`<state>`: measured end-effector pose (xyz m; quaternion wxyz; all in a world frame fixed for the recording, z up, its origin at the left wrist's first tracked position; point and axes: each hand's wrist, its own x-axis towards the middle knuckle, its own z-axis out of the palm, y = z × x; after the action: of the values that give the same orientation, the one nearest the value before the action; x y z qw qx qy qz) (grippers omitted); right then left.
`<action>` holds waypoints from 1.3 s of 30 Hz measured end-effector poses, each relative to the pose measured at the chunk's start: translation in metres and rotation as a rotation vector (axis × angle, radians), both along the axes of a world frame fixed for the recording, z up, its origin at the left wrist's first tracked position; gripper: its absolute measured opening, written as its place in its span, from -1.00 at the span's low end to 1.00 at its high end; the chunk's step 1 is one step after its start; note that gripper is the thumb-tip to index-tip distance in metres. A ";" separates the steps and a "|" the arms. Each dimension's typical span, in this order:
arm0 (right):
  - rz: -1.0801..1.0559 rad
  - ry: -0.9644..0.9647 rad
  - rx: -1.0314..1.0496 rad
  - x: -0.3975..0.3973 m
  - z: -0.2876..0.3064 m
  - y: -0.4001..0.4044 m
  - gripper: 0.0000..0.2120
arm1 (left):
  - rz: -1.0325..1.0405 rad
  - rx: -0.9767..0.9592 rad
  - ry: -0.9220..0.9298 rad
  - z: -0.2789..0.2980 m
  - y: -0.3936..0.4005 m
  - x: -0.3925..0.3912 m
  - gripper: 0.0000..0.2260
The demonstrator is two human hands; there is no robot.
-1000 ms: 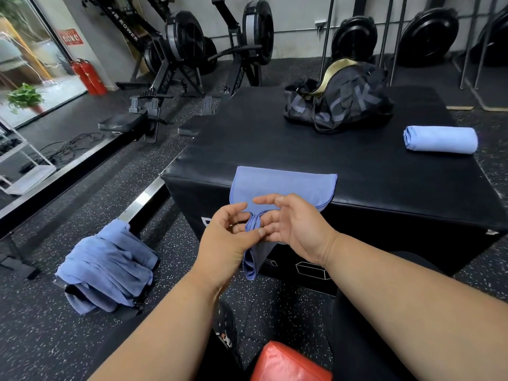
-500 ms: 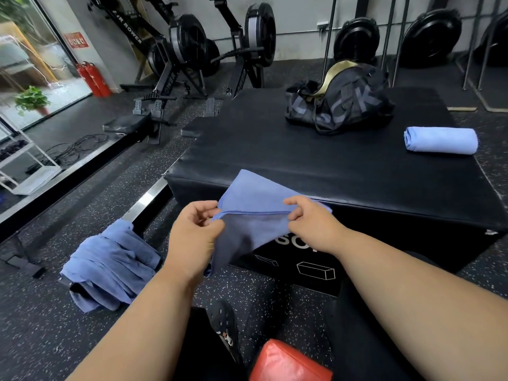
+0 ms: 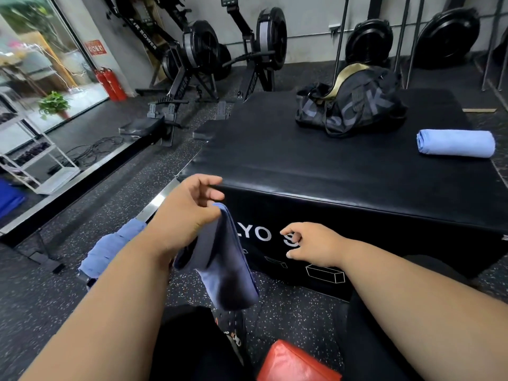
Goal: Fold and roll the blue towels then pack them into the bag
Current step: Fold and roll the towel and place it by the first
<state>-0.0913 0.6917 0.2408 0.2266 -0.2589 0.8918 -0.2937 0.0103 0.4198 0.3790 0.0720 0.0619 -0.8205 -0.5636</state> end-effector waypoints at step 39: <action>-0.133 -0.012 -0.257 0.006 0.017 0.012 -0.94 | 0.032 0.096 0.236 0.052 0.018 -0.002 -0.56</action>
<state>-0.0854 0.7034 0.2578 0.1768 -0.2243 0.8606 -0.4216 0.0081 0.4383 0.4311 0.1739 0.0116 -0.7774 -0.6044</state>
